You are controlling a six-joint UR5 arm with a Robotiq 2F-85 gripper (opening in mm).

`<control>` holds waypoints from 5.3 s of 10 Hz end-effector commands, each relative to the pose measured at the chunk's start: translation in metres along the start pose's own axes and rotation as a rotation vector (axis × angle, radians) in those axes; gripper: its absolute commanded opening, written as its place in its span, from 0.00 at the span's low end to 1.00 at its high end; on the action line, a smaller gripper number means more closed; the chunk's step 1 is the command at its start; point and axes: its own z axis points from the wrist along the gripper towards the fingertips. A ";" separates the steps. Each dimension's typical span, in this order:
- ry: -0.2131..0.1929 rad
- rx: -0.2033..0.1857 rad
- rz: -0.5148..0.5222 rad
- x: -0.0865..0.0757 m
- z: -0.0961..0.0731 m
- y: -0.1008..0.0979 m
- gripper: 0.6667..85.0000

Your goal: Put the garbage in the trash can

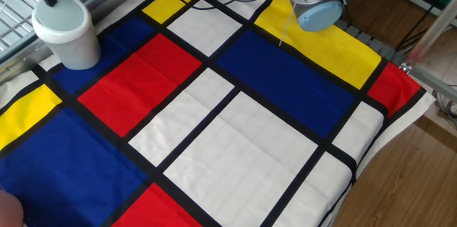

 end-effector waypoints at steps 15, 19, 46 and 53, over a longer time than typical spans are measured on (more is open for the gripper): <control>0.022 0.051 0.182 -0.020 -0.009 0.108 0.00; 0.011 0.050 0.235 -0.028 -0.009 0.148 0.00; -0.019 0.001 0.169 -0.079 0.006 0.178 0.00; -0.025 0.068 0.190 -0.087 0.014 0.217 0.00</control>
